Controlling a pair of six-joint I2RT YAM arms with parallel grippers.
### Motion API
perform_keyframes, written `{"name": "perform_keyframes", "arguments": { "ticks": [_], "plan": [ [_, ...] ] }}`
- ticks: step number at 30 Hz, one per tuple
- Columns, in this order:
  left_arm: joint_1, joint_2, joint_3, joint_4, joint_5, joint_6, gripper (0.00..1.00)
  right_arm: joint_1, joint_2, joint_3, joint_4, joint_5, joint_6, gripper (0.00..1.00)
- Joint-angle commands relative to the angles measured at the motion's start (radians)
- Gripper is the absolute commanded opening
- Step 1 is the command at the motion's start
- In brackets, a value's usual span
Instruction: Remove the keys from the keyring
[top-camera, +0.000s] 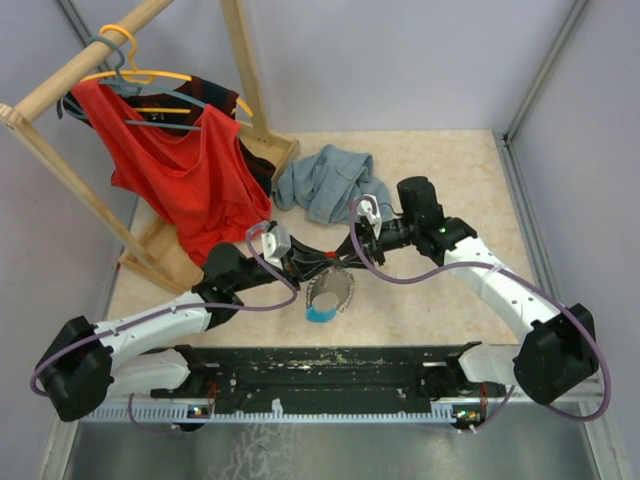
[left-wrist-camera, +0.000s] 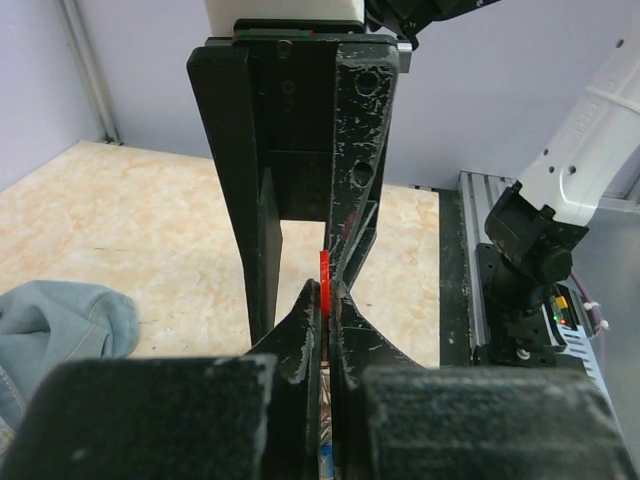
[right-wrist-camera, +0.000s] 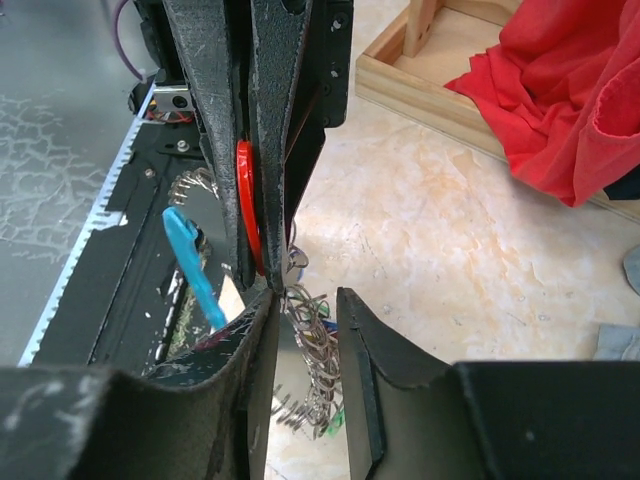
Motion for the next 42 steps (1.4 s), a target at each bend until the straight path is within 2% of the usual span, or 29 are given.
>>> {"name": "perform_keyframes", "arguments": {
  "ticks": [1,4,7,22,42],
  "plan": [
    [0.010,-0.029,0.017,0.095,0.066,0.003,0.00,0.010,0.000,0.011,-0.003,-0.029,-0.040,0.28],
    [0.017,-0.029,0.016,0.101,0.088,-0.001,0.00,0.011,0.001,0.013,-0.016,-0.027,-0.056,0.20],
    [0.027,-0.028,0.012,0.113,0.111,-0.008,0.00,0.017,0.001,0.020,-0.052,-0.037,-0.090,0.20],
    [0.082,0.026,0.004,0.242,0.281,-0.101,0.00,0.046,0.003,0.046,-0.142,-0.088,-0.186,0.25],
    [0.098,0.061,0.025,0.266,0.432,-0.097,0.00,0.040,-0.002,0.054,-0.166,-0.119,-0.203,0.32]
  ]
}}
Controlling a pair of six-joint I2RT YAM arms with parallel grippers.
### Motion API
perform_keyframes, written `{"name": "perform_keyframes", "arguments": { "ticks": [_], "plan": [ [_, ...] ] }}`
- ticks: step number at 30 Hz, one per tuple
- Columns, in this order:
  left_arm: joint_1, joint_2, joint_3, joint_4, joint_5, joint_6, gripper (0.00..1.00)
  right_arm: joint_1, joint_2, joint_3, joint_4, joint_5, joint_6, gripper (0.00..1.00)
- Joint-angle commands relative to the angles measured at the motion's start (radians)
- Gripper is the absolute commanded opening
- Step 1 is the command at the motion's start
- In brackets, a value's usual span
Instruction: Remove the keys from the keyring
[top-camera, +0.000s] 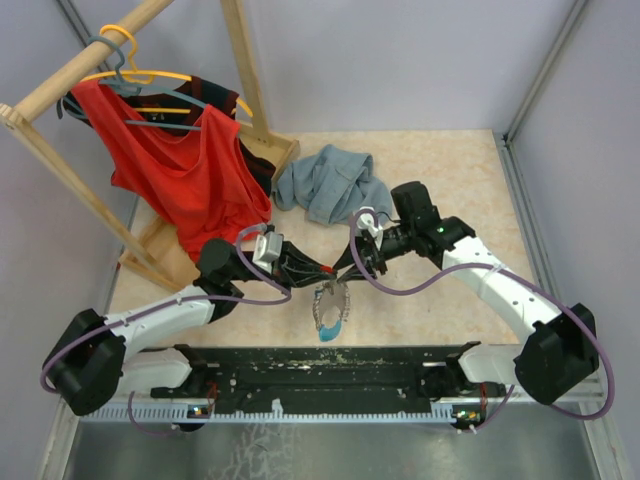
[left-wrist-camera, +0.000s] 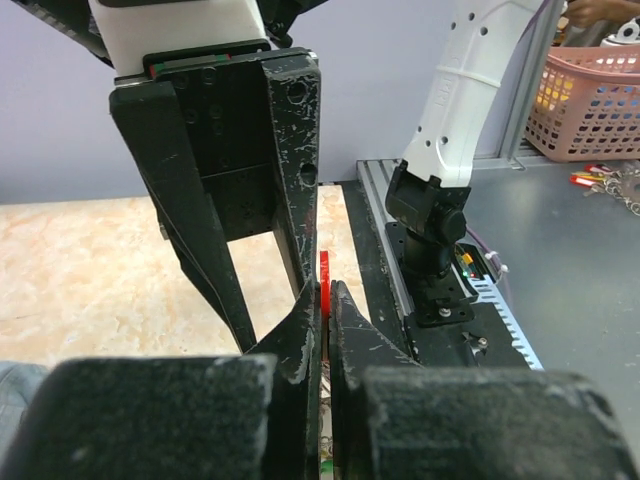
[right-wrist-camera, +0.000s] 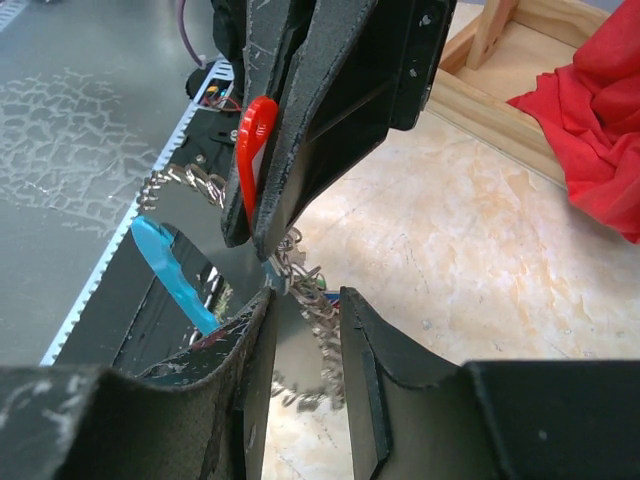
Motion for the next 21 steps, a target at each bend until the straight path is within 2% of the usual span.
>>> {"name": "perform_keyframes", "arguments": {
  "ticks": [1,12,21],
  "plan": [
    [0.007,-0.002,0.026,0.091,0.051,-0.003,0.00,0.009,-0.001,0.022,0.027,-0.048,-0.019,0.32],
    [0.009,-0.004,0.027,0.126,0.094,-0.020,0.00,0.028,0.013,0.019,-0.034,-0.074,-0.110,0.29],
    [0.010,-0.003,0.024,0.155,0.090,-0.039,0.00,0.045,0.018,0.016,-0.005,-0.076,-0.074,0.28]
  ]
}}
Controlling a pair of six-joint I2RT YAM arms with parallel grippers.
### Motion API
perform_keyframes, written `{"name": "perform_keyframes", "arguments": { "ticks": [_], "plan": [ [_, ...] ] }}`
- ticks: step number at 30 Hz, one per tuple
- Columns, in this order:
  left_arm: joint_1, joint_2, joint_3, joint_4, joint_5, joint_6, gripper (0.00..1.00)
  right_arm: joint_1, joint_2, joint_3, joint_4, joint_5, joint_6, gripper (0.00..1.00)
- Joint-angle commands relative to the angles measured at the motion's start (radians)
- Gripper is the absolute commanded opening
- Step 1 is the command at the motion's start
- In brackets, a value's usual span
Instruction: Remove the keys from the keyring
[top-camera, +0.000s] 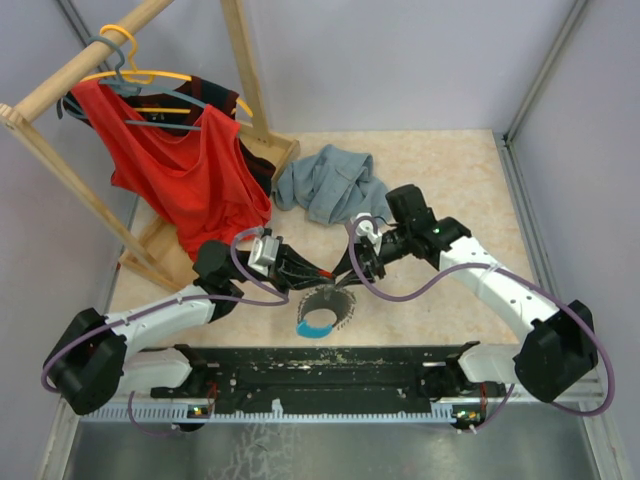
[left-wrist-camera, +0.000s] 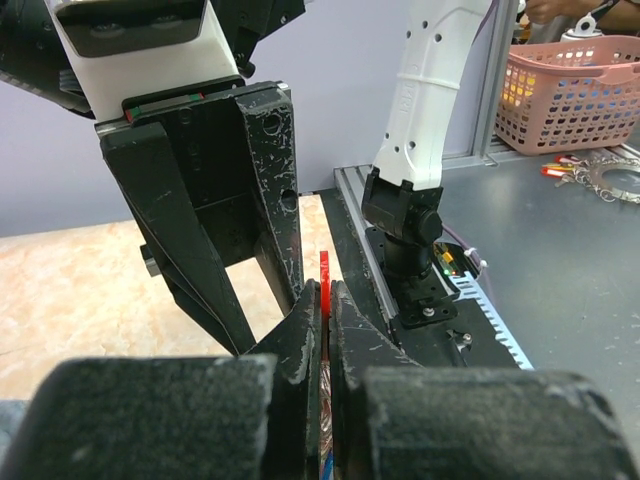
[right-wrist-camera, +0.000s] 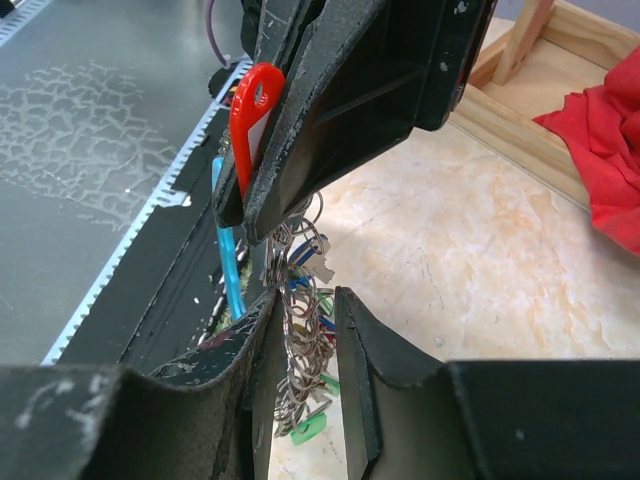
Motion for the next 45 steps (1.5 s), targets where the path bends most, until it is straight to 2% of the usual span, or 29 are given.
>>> {"name": "perform_keyframes", "arguments": {
  "ticks": [1,14,20,29,33,35,45],
  "plan": [
    [0.006,-0.008,0.024,0.089,0.005,-0.018,0.00,0.025,0.008,0.014,0.039,-0.041,0.002,0.28],
    [0.006,0.007,0.028,0.093,-0.010,-0.025,0.00,0.037,0.006,0.026,0.041,-0.061,0.032,0.28],
    [0.006,0.024,0.031,0.107,-0.006,-0.039,0.00,0.043,0.006,0.020,0.099,-0.043,0.097,0.21],
    [0.006,0.029,0.032,0.118,-0.006,-0.047,0.00,0.045,0.005,0.019,0.101,-0.040,0.098,0.13],
    [0.006,0.016,0.031,0.096,-0.009,-0.029,0.00,0.045,0.005,0.025,0.078,-0.050,0.077,0.07],
    [0.007,0.010,0.029,0.084,-0.015,-0.020,0.00,0.045,0.004,0.030,0.055,-0.059,0.057,0.00],
    [0.046,-0.093,-0.072,0.044,-0.096,0.015,0.04,0.008,-0.017,0.115,-0.143,-0.132,-0.083,0.00]
  ]
}}
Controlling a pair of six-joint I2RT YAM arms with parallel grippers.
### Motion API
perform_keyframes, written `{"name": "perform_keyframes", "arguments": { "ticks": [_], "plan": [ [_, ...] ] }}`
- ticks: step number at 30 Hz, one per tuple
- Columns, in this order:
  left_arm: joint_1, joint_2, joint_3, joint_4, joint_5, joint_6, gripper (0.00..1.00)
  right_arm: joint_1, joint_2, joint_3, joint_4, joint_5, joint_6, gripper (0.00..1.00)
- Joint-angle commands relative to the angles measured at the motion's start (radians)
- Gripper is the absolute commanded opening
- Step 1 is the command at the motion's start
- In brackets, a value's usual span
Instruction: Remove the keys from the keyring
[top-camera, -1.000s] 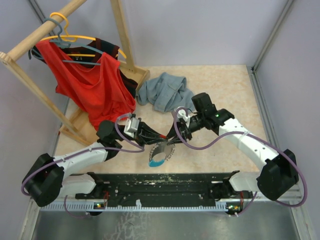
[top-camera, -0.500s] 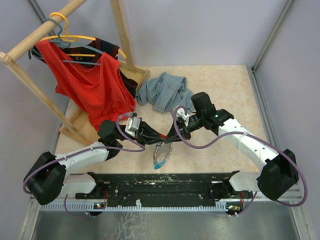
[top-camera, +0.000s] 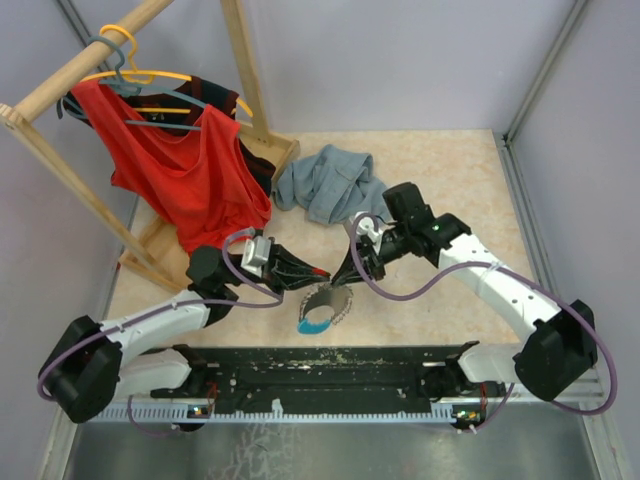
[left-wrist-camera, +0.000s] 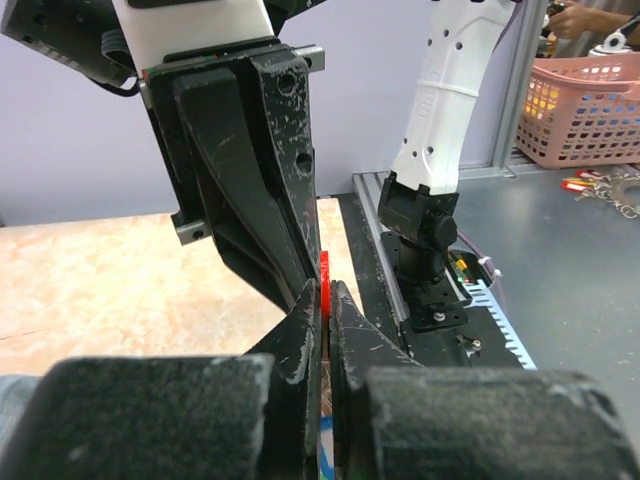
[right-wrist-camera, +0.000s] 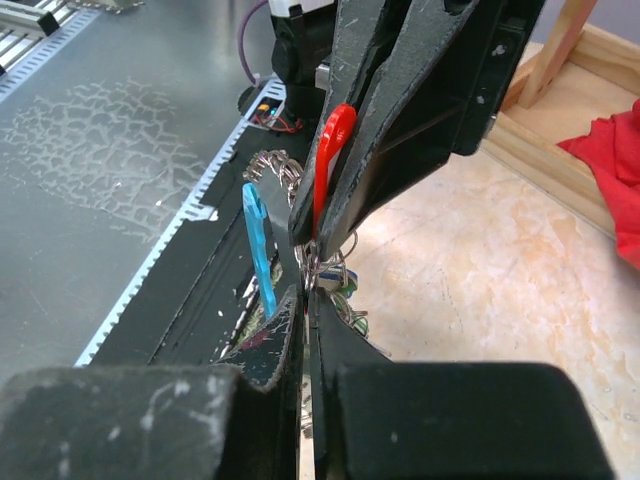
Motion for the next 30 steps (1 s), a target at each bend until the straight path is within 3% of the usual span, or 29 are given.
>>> {"name": "perform_keyframes", "arguments": {
  "ticks": [1,14,20,30],
  "plan": [
    [0.025,-0.082,-0.054,0.008,-0.073,0.043,0.04,-0.030,-0.025,0.079,-0.098,-0.113,-0.086,0.00],
    [0.029,-0.067,-0.071,-0.150,-0.047,0.073,0.00,-0.050,-0.029,0.083,-0.098,-0.105,-0.077,0.00],
    [0.032,-0.136,-0.069,-0.149,-0.117,0.066,0.00,-0.047,-0.026,0.041,-0.036,-0.020,-0.061,0.00],
    [0.031,-0.153,0.001,-0.129,-0.142,0.043,0.00,-0.004,-0.007,-0.001,-0.012,-0.008,-0.114,0.00]
  ]
}}
